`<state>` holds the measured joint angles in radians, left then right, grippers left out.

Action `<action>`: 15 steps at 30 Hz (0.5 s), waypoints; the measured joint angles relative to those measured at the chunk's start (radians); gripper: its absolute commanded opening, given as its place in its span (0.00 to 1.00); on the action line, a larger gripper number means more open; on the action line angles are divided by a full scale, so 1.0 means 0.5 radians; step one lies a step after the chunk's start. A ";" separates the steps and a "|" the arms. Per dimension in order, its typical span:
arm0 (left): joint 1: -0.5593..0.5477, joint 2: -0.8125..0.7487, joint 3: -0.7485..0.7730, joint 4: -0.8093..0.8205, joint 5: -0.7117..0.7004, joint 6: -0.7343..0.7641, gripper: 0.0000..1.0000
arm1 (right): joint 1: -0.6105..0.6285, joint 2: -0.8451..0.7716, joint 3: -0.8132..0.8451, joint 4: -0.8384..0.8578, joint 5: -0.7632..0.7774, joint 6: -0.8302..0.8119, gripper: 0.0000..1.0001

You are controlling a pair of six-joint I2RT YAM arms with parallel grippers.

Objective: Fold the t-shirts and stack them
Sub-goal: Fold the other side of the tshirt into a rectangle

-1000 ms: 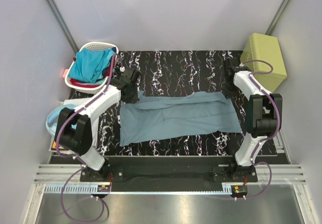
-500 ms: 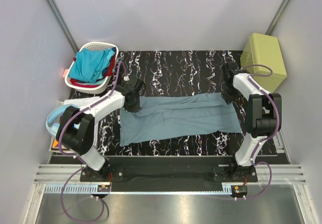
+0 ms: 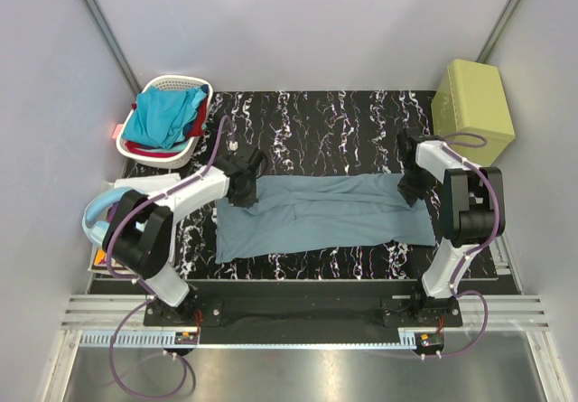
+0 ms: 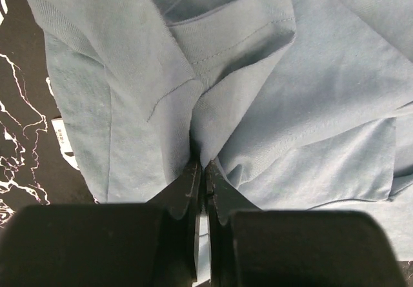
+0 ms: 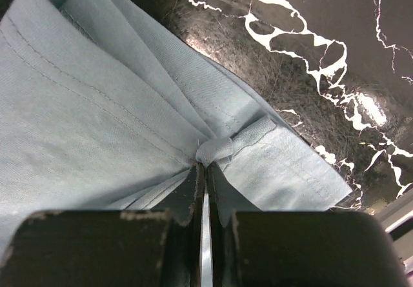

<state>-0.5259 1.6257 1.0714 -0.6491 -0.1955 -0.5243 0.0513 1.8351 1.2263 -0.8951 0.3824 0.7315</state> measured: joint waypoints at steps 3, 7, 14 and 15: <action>-0.001 0.000 -0.002 0.003 -0.002 -0.001 0.20 | 0.000 -0.011 0.000 -0.001 0.025 0.014 0.11; -0.002 -0.012 -0.001 0.003 -0.028 0.000 0.64 | 0.000 -0.109 0.005 0.019 0.040 0.018 0.28; -0.002 -0.163 0.167 0.018 -0.126 0.047 0.99 | 0.000 -0.304 0.386 0.076 0.029 -0.071 0.48; -0.002 -0.157 0.230 0.042 -0.136 0.061 0.99 | 0.001 -0.298 0.450 0.090 0.018 -0.086 0.48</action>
<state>-0.5266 1.5471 1.1866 -0.6281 -0.2634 -0.4938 0.0517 1.6859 1.4513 -0.8501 0.3916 0.6884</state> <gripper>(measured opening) 0.984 0.470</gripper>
